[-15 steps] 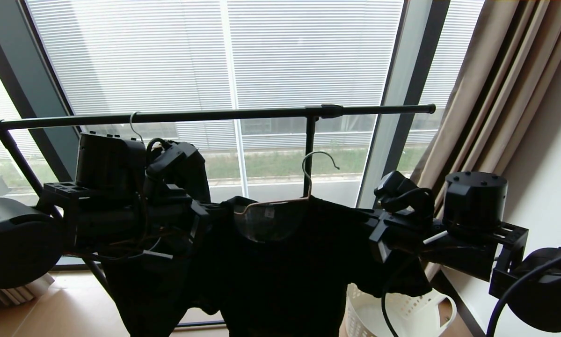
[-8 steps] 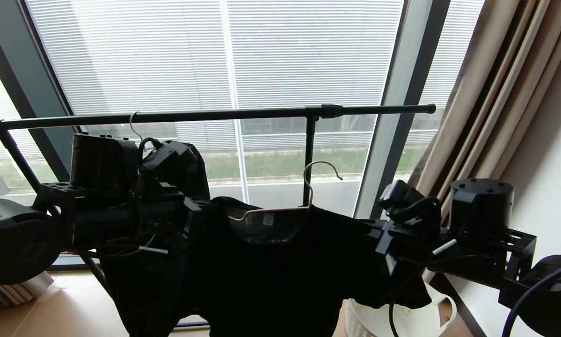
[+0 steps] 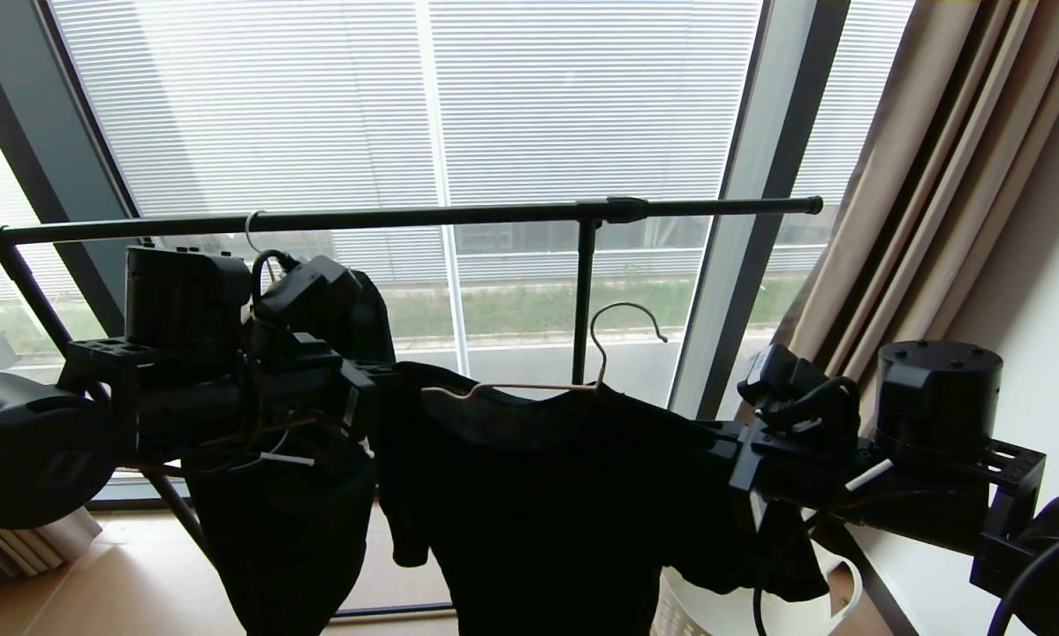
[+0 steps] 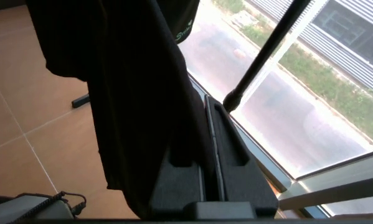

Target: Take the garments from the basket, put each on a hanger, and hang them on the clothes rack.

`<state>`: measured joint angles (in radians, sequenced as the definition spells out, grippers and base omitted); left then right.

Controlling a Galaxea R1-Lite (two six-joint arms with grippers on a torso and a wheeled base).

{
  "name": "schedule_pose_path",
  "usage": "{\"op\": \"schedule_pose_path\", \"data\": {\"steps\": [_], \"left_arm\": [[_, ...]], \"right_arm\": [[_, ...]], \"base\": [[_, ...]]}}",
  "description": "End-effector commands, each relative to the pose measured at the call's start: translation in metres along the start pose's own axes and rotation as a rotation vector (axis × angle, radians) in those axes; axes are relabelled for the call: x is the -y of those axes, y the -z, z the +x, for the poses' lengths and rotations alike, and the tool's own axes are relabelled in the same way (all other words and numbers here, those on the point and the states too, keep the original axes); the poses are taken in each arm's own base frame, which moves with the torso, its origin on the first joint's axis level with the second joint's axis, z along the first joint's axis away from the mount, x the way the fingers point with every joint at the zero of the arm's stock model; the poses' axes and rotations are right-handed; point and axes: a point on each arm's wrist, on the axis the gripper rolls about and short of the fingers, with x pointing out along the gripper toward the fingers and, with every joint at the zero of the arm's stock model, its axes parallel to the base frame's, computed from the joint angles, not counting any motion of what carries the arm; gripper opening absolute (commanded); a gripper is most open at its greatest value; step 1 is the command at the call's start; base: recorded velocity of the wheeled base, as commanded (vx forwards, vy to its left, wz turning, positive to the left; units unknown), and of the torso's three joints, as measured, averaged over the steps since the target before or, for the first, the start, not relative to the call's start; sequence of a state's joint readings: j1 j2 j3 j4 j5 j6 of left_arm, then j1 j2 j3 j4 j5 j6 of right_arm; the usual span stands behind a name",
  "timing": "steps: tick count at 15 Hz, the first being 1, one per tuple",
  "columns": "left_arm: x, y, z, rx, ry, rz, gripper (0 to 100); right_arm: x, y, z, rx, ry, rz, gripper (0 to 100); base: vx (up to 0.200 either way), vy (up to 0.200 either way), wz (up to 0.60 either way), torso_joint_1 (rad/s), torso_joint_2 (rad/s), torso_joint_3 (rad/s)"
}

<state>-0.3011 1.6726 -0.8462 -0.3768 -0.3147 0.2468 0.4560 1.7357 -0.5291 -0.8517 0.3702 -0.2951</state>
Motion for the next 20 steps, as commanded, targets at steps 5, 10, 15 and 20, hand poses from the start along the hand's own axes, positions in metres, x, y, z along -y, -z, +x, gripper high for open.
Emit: {"op": "schedule_pose_path", "data": {"steps": [5, 10, 15, 20], "left_arm": [[0.020, -0.008, -0.002, 0.026, 0.057, 0.030, 0], [0.025, -0.009, 0.000, 0.025, 0.075, 0.037, 0], [0.034, -0.011, 0.001, 0.031, 0.104, 0.045, 0], [0.057, -0.020, -0.002, 0.058, 0.172, 0.055, 0]], "right_arm": [[0.006, 0.012, 0.035, -0.058, 0.033, 0.012, 0], [-0.010, 0.018, 0.046, -0.060, -0.025, 0.044, 0], [-0.015, 0.031, 0.053, -0.059, -0.068, 0.089, 0], [-0.018, 0.037, 0.065, 0.015, -0.063, 0.201, 0]], "base": [[0.000, 0.000, 0.00, 0.000, 0.00, 0.000], [0.000, 0.000, 0.00, 0.000, 0.00, 0.000], [0.000, 0.000, 0.00, 0.000, 0.00, 0.000], [0.000, 0.000, 0.00, 0.000, 0.00, 0.000]]}}
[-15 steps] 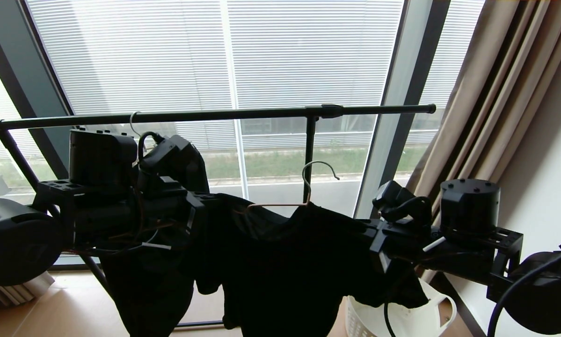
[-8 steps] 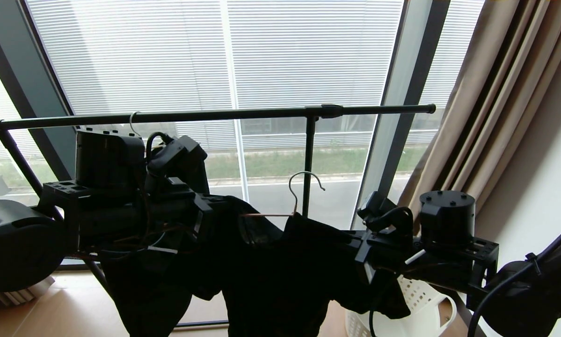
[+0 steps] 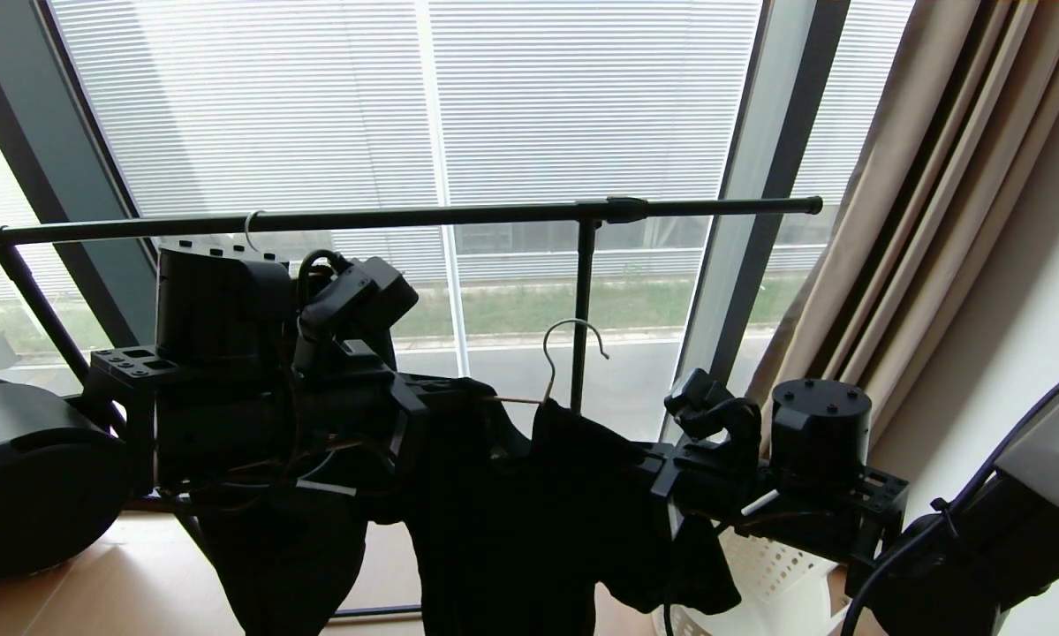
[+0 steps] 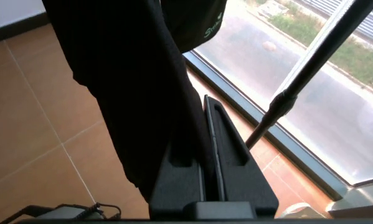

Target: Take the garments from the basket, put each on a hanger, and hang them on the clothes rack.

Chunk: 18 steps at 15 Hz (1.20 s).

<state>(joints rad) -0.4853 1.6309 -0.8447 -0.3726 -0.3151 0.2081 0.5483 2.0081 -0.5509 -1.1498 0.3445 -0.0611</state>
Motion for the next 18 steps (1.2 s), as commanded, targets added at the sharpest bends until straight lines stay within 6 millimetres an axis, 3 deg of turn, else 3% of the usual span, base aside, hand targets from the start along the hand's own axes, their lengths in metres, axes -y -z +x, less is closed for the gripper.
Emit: {"op": "schedule_pose_path", "data": {"steps": [1, 10, 11, 14, 18], "left_arm": [[0.006, -0.004, -0.001, 0.015, 0.016, 0.011, 0], [0.014, -0.007, 0.003, 0.022, 0.045, -0.034, 0], [0.014, -0.007, 0.003, 0.022, 0.048, -0.033, 100], [0.013, -0.010, 0.000, 0.046, 0.038, -0.028, 100], [0.013, -0.006, -0.028, 0.070, 0.008, -0.024, 100]], "right_arm": [[0.000, 0.009, 0.003, -0.023, -0.004, 0.012, 0], [0.005, -0.003, -0.006, 0.074, 0.021, 0.042, 0], [0.006, -0.003, -0.006, 0.074, 0.023, 0.042, 0], [0.009, -0.003, -0.007, 0.079, 0.035, 0.043, 0], [0.013, -0.008, -0.012, 0.096, 0.049, 0.039, 0]], "base": [[0.000, 0.000, 0.00, 0.000, 0.00, 0.000], [0.000, 0.000, 0.00, 0.000, 0.00, 0.000], [0.000, 0.000, 0.00, 0.000, 0.00, 0.000], [0.000, 0.000, 0.00, 0.000, 0.00, 0.000], [0.000, 0.000, 0.00, 0.000, 0.00, 0.000]]}}
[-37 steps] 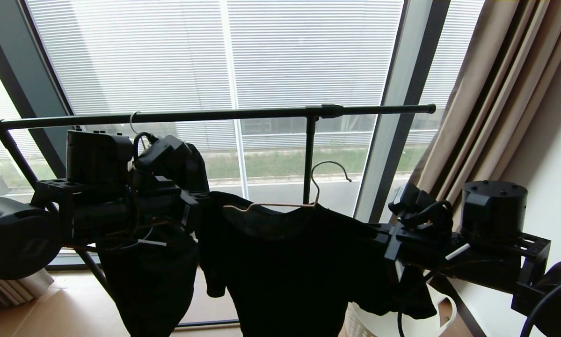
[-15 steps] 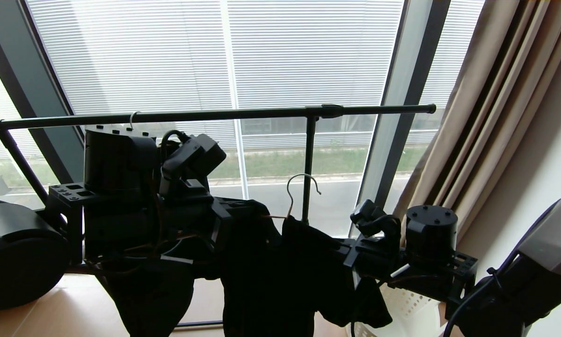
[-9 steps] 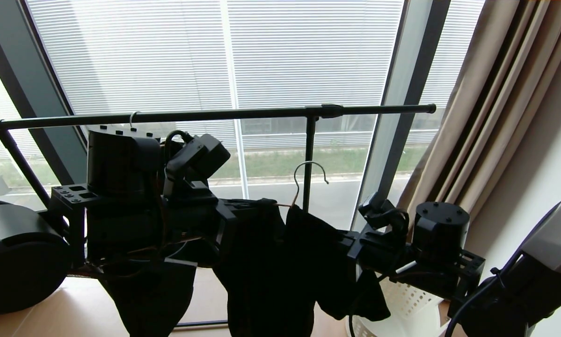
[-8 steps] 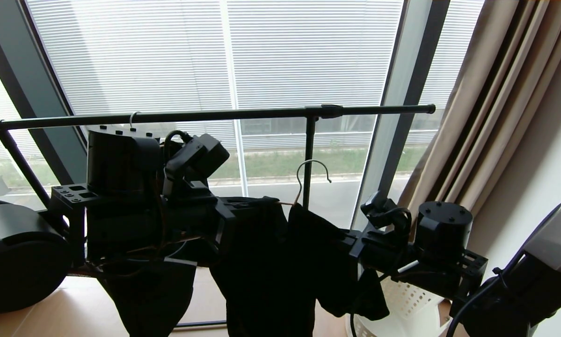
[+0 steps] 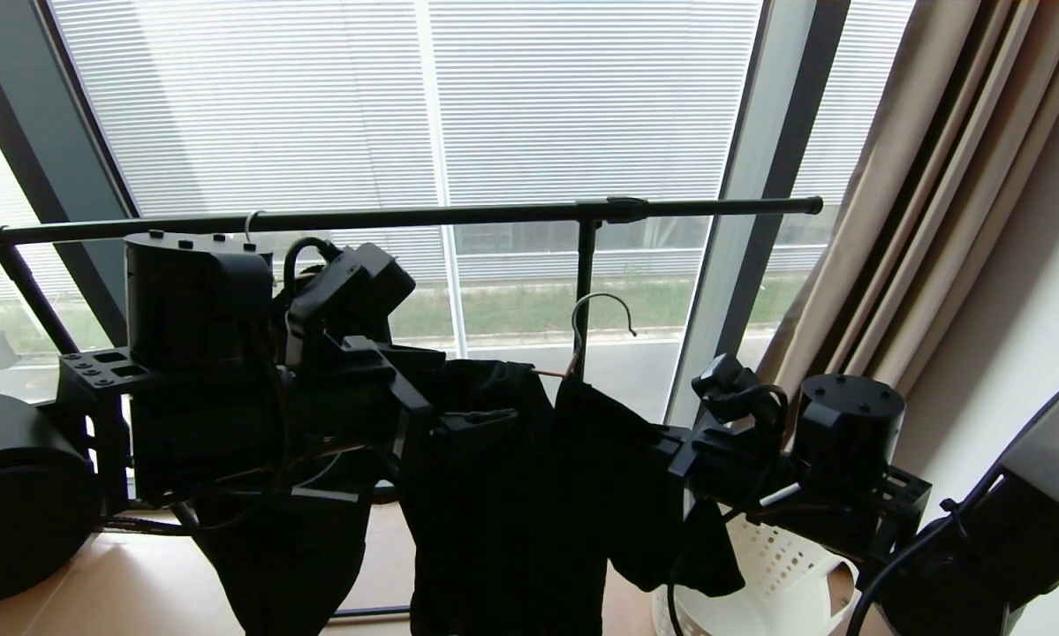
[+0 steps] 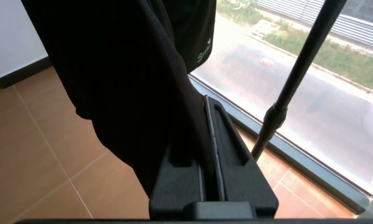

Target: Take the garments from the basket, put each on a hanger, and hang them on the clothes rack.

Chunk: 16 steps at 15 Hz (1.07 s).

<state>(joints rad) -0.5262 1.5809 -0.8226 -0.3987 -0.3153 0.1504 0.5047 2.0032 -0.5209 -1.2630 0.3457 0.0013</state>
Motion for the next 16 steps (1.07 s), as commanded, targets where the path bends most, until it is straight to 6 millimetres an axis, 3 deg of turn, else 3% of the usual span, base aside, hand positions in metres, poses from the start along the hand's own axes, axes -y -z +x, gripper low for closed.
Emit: {"op": "schedule_pose_path", "data": {"steps": [1, 3, 7, 12, 16], "left_arm": [[-0.001, 0.003, -0.020, 0.016, -0.026, 0.003, 100], [-0.022, 0.012, -0.037, 0.021, -0.100, -0.024, 100], [-0.049, 0.028, -0.070, 0.059, -0.050, -0.076, 100], [-0.079, 0.079, -0.102, 0.064, 0.048, -0.092, 100], [-0.098, 0.098, -0.095, 0.053, 0.094, -0.110, 100]], "right_arm": [[0.002, -0.003, -0.003, 0.011, 0.007, -0.003, 0], [0.008, -0.003, -0.006, 0.012, 0.024, 0.001, 0], [0.011, -0.008, -0.017, 0.026, 0.004, -0.001, 0], [0.017, -0.015, -0.043, 0.050, -0.056, -0.050, 0], [0.023, -0.010, -0.052, 0.039, -0.096, -0.083, 0]], "base": [[0.000, 0.000, 0.00, 0.000, 0.00, 0.000], [0.000, 0.000, 0.00, 0.000, 0.00, 0.000], [0.000, 0.000, 0.00, 0.000, 0.00, 0.000], [0.000, 0.000, 0.00, 0.000, 0.00, 0.000], [0.000, 0.000, 0.00, 0.000, 0.00, 0.000]]}}
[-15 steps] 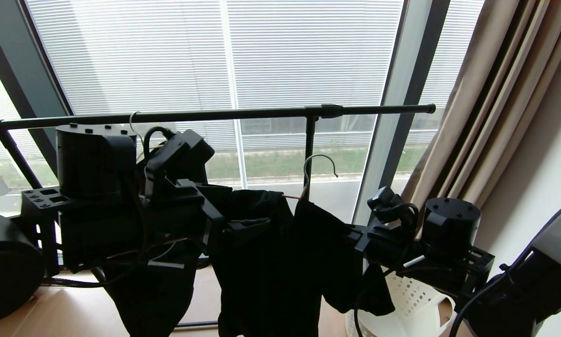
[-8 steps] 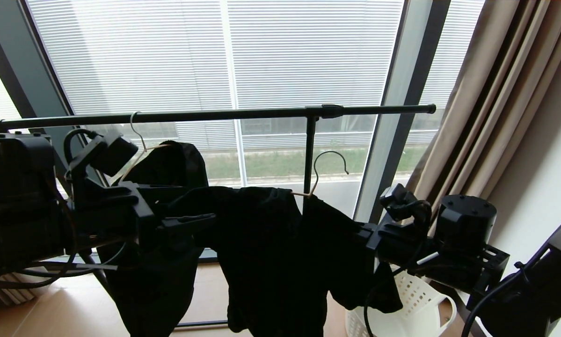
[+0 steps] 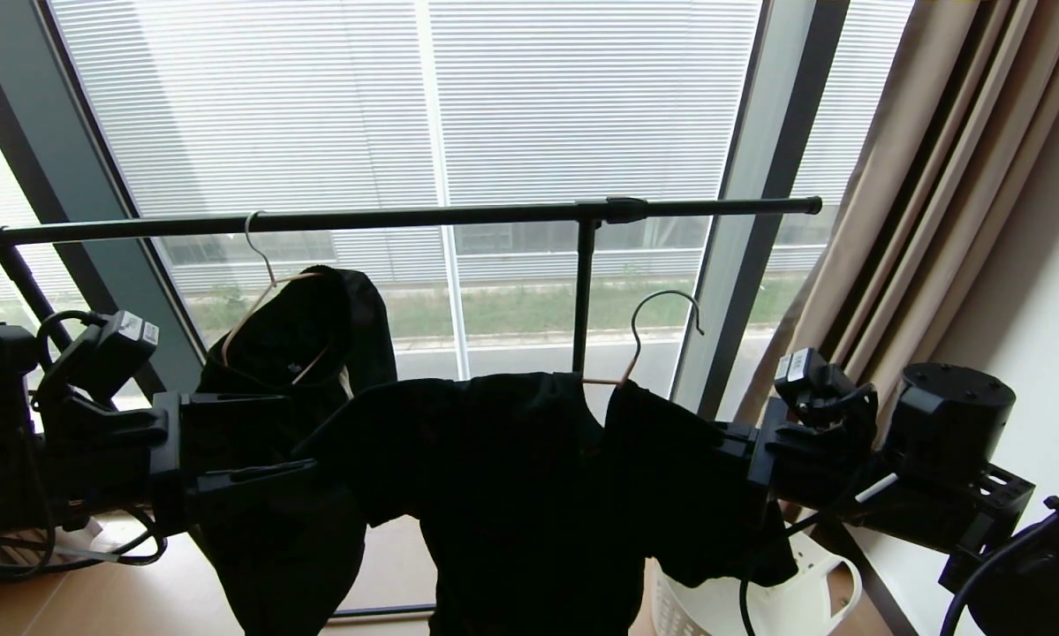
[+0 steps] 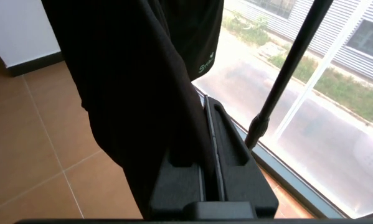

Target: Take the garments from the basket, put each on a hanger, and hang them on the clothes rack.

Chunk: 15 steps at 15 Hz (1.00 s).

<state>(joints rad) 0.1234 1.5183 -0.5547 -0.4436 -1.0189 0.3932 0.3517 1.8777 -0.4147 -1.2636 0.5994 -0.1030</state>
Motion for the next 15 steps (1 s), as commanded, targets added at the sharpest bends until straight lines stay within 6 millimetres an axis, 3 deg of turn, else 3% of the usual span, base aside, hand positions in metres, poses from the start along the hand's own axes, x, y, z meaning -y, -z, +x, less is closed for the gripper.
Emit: {"op": "schedule_pose_path", "data": {"steps": [1, 10, 11, 15], "left_arm": [[-0.011, 0.015, 0.007, -0.033, 0.006, -0.059, 100], [-0.027, 0.040, 0.028, -0.075, 0.043, -0.134, 100], [-0.027, 0.042, 0.030, -0.079, 0.047, -0.141, 0], [-0.028, 0.042, 0.030, -0.078, 0.046, -0.143, 0]], "right_arm": [[0.000, 0.000, -0.003, -0.001, 0.001, -0.002, 0], [-0.005, 0.002, -0.001, -0.008, -0.019, 0.000, 0], [-0.006, 0.002, -0.002, -0.008, -0.021, -0.001, 0], [-0.007, 0.002, -0.002, -0.008, -0.024, -0.001, 0]], "base": [[0.000, 0.000, 0.00, 0.000, 0.00, 0.000], [0.000, 0.000, 0.00, 0.000, 0.00, 0.000], [0.000, 0.000, 0.00, 0.000, 0.00, 0.000], [0.000, 0.000, 0.00, 0.000, 0.00, 0.000]]}}
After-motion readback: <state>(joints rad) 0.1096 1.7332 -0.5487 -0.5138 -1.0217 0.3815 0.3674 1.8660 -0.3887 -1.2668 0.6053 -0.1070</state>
